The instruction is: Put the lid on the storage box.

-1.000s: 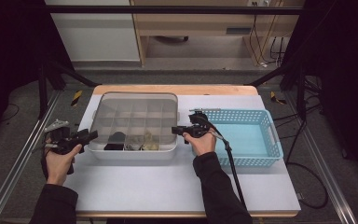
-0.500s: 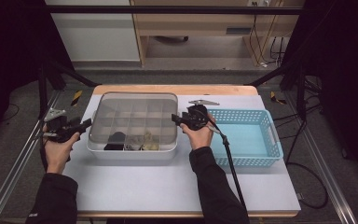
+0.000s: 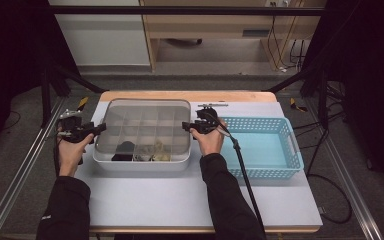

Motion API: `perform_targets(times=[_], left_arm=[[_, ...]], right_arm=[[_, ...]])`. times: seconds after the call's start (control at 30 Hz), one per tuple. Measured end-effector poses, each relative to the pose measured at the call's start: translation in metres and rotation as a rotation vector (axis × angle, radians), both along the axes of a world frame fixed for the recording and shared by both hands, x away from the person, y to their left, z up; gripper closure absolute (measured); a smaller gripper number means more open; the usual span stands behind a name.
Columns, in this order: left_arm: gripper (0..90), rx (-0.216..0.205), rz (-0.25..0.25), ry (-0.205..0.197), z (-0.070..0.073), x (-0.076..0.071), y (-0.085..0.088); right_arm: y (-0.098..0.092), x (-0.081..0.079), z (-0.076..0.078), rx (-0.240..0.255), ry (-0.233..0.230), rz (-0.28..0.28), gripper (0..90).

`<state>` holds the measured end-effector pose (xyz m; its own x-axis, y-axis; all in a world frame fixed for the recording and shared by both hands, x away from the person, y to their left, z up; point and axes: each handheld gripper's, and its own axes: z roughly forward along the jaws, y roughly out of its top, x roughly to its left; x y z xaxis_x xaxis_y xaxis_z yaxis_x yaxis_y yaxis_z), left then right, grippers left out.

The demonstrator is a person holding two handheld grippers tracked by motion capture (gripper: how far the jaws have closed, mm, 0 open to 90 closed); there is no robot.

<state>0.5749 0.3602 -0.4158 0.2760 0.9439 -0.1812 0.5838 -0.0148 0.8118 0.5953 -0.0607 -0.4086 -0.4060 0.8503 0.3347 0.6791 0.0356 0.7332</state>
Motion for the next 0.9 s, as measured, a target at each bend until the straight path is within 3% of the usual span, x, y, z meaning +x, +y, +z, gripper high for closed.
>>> perform_targets(times=[0.23, 0.33, 0.47, 0.63, 0.67, 0.7, 0.73, 0.77, 0.8, 0.9], left_arm=[[39.6, -0.062, -0.068, 0.033, -0.003, 0.005, -0.002], [39.8, -0.035, -0.071, 0.032, -0.001, 0.003, -0.005], [41.0, -0.035, -0.071, 0.043, 0.001, -0.001, -0.004], [43.3, -0.066, -0.075, -0.003, 0.007, -0.008, 0.0], [47.8, -0.126, -0.107, -0.016, 0.008, -0.008, 0.0], [47.6, -0.15, -0.129, -0.019, 0.008, -0.008, -0.002], [49.4, -0.106, -0.114, -0.027, 0.009, -0.009, -0.007], [49.4, -0.033, -0.08, -0.036, 0.01, -0.009, -0.011], [49.2, -0.013, -0.063, -0.031, 0.01, -0.009, -0.011], [44.9, -0.013, -0.029, -0.004, 0.007, -0.008, -0.002]], right_arm=[[-0.001, 0.003, -0.003, 0.035, 0.059, 0.015, 47.4], [-0.001, 0.002, -0.002, 0.033, 0.051, 0.014, 48.9], [-0.002, 0.0, -0.002, 0.031, 0.043, 0.02, 50.6], [-0.003, -0.001, -0.002, 0.038, 0.046, 0.025, 52.6], [-0.003, -0.001, -0.002, 0.04, 0.049, 0.025, 53.4], [-0.003, -0.001, -0.002, 0.038, 0.049, 0.024, 53.9], [-0.003, -0.001, -0.002, 0.04, 0.05, 0.023, 54.3], [-0.004, -0.002, -0.002, 0.04, 0.056, 0.021, 54.9], [-0.004, -0.002, -0.002, 0.042, 0.058, 0.024, 55.1], [-0.007, -0.002, -0.004, 0.066, 0.071, 0.033, 52.5]])
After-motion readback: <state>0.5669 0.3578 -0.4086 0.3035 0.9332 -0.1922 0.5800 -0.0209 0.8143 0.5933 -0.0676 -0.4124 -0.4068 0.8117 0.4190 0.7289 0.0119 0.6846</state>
